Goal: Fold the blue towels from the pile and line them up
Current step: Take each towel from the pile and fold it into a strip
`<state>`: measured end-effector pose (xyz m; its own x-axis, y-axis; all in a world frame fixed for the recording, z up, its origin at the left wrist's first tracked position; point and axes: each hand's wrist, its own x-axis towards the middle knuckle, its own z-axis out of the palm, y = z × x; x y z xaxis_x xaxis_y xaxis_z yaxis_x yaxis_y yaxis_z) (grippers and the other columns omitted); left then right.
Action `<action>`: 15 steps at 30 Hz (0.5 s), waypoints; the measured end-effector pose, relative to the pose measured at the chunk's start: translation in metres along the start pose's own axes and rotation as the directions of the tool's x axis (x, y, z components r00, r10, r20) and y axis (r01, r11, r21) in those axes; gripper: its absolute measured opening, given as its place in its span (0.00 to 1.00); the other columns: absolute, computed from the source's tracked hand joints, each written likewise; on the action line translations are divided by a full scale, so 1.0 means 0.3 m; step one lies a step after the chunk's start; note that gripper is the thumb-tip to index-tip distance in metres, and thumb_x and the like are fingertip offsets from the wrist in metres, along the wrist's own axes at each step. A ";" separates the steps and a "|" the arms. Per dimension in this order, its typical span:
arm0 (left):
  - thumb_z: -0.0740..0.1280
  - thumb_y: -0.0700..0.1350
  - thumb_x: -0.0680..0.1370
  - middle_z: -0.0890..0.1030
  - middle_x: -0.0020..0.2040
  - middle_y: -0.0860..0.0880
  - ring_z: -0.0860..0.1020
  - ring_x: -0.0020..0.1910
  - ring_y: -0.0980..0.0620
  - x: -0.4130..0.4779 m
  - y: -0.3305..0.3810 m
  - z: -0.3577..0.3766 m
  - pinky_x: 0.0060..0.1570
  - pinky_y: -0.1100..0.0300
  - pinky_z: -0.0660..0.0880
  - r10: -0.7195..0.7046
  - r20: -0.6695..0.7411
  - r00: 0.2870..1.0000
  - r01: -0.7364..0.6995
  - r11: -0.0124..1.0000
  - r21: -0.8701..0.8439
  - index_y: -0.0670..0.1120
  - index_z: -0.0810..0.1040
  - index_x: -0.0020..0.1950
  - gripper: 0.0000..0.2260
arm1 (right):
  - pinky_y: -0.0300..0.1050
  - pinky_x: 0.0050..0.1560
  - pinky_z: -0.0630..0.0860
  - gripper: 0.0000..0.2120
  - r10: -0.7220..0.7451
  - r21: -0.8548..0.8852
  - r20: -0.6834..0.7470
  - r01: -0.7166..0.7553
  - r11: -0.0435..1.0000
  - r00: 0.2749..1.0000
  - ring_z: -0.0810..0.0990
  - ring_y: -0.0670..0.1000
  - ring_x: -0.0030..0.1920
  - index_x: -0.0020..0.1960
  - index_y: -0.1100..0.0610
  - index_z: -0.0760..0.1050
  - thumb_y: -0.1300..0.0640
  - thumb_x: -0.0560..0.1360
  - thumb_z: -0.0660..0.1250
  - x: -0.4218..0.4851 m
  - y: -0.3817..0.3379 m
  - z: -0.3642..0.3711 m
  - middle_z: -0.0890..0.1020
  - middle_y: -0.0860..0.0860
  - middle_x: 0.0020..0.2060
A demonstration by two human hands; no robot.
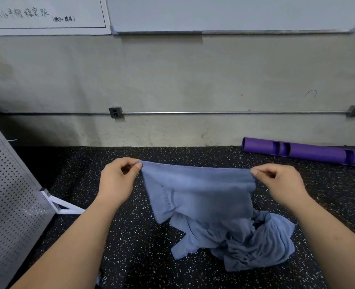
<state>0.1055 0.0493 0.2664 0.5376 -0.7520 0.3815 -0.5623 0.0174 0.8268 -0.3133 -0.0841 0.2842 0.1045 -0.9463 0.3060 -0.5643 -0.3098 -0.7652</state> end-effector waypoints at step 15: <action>0.74 0.47 0.81 0.86 0.46 0.57 0.83 0.46 0.56 -0.002 0.015 -0.004 0.50 0.56 0.79 -0.029 -0.031 0.999 0.031 0.998 0.056 0.55 0.86 0.49 0.03 | 0.39 0.50 0.78 0.02 -0.021 0.035 -0.094 0.024 0.999 0.995 0.84 0.40 0.44 0.47 0.43 0.87 0.50 0.78 0.76 -0.002 -0.023 0.023 0.87 0.38 0.41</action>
<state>0.1035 0.0506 0.2703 0.5731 -0.7312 0.3699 -0.5797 -0.0428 0.8137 -0.3038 -0.0819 0.2854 0.0391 -0.9267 0.3738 -0.5330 -0.3357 -0.7767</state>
